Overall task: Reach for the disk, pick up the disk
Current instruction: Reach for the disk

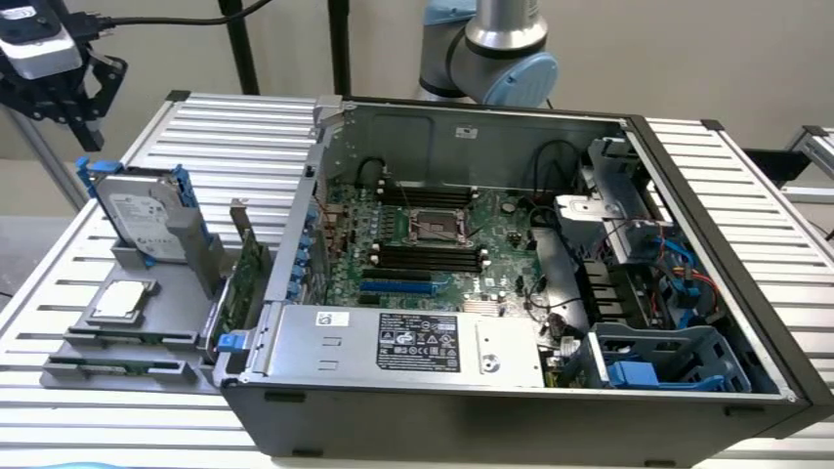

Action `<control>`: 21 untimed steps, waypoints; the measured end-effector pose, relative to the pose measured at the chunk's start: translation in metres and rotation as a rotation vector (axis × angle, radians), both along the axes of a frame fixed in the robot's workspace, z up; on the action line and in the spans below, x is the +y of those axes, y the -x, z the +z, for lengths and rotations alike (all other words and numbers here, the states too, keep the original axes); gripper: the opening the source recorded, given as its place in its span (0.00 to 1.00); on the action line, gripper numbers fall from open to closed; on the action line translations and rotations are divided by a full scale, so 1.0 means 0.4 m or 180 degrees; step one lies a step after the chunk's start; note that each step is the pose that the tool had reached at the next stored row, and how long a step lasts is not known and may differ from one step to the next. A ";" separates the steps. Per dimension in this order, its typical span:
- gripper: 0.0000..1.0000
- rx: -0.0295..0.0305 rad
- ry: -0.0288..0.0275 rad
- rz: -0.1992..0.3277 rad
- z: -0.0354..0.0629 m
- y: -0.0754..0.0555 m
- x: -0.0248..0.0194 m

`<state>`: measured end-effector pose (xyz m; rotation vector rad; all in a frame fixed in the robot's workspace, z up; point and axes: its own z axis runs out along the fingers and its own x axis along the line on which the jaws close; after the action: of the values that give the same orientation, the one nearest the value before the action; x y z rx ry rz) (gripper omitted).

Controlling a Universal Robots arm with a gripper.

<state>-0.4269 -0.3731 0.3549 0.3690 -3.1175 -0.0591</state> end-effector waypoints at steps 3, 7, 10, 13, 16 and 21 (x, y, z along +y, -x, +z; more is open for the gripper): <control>0.11 0.0000 0.0000 0.0174 0.000 0.000 0.000; 0.11 -0.0001 0.0000 0.0404 0.000 0.000 0.000; 0.11 -0.0001 0.0000 0.0580 0.000 0.000 0.000; 0.11 -0.0001 0.0000 0.0751 0.000 0.000 0.000; 0.11 -0.0001 0.0000 0.0923 0.000 0.000 0.000; 0.11 -0.0002 0.0000 0.1216 0.000 0.000 0.000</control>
<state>-0.4269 -0.3731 0.3549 0.9523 -2.9846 -0.0573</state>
